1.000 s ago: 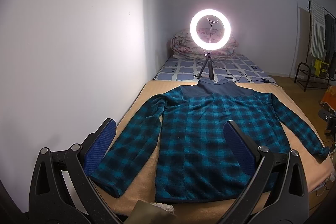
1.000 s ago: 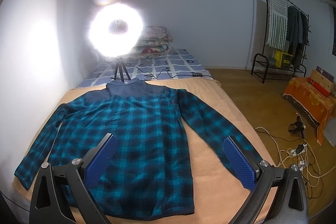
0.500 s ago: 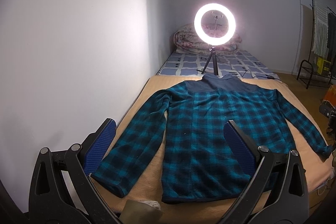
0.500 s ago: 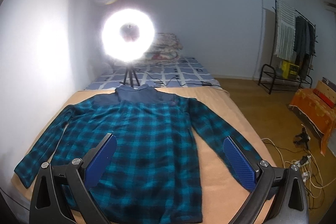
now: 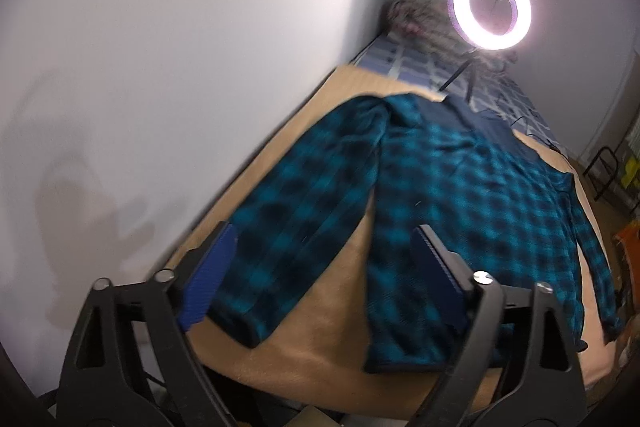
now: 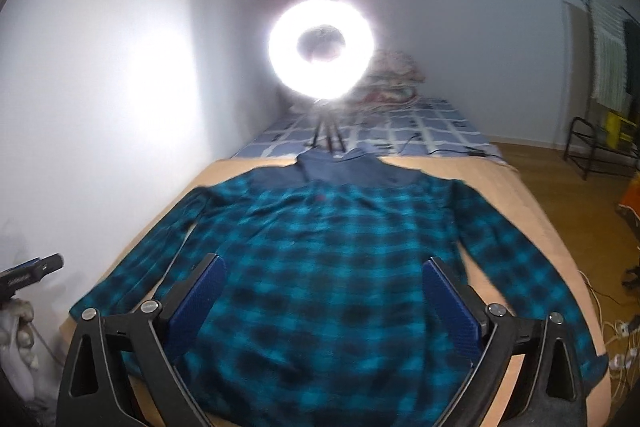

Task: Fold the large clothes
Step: 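Grasp the side edge of the plaid shirt with the left tool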

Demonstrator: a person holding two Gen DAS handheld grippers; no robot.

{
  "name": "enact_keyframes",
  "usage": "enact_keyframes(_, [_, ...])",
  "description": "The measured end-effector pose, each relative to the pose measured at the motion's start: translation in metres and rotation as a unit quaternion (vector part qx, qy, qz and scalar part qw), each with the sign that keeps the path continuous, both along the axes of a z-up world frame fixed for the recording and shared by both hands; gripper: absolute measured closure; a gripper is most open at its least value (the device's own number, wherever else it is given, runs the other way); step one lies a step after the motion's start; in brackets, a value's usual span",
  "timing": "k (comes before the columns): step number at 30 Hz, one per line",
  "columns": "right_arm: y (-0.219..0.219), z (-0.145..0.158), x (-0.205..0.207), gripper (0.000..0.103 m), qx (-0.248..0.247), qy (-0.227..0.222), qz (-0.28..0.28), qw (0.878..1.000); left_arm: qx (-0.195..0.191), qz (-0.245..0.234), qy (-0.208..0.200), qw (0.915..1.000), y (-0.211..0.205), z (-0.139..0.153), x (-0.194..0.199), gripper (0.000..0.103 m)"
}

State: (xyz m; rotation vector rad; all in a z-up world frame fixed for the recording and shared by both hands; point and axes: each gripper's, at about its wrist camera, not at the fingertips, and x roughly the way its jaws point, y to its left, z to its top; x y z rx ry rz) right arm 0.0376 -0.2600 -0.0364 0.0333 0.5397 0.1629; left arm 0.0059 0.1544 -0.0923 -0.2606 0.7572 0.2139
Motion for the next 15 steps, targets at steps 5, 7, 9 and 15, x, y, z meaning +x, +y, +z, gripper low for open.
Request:
enact_keyframes(5, [0.006,-0.019,0.008,0.011,-0.004,0.035,0.026,0.999,-0.037,0.027,0.037,0.9983,0.031,-0.041,0.001,0.025])
enact_keyframes(7, [0.006,-0.026,0.009,0.012,-0.003,0.049,0.032,0.998,-0.066,0.034,0.058,0.9956,0.042,-0.058,0.002,0.030])
enact_keyframes(9, [0.004,-0.028,0.006,0.012,-0.001,0.054,0.034,0.998,-0.086,0.043,0.073,0.9926,0.050,-0.073,0.000,0.032])
enact_keyframes(15, [0.006,-0.032,-0.003,0.012,-0.018,0.054,0.044,0.997,-0.166,0.094,0.096,0.9770,0.081,-0.108,-0.001,0.032])
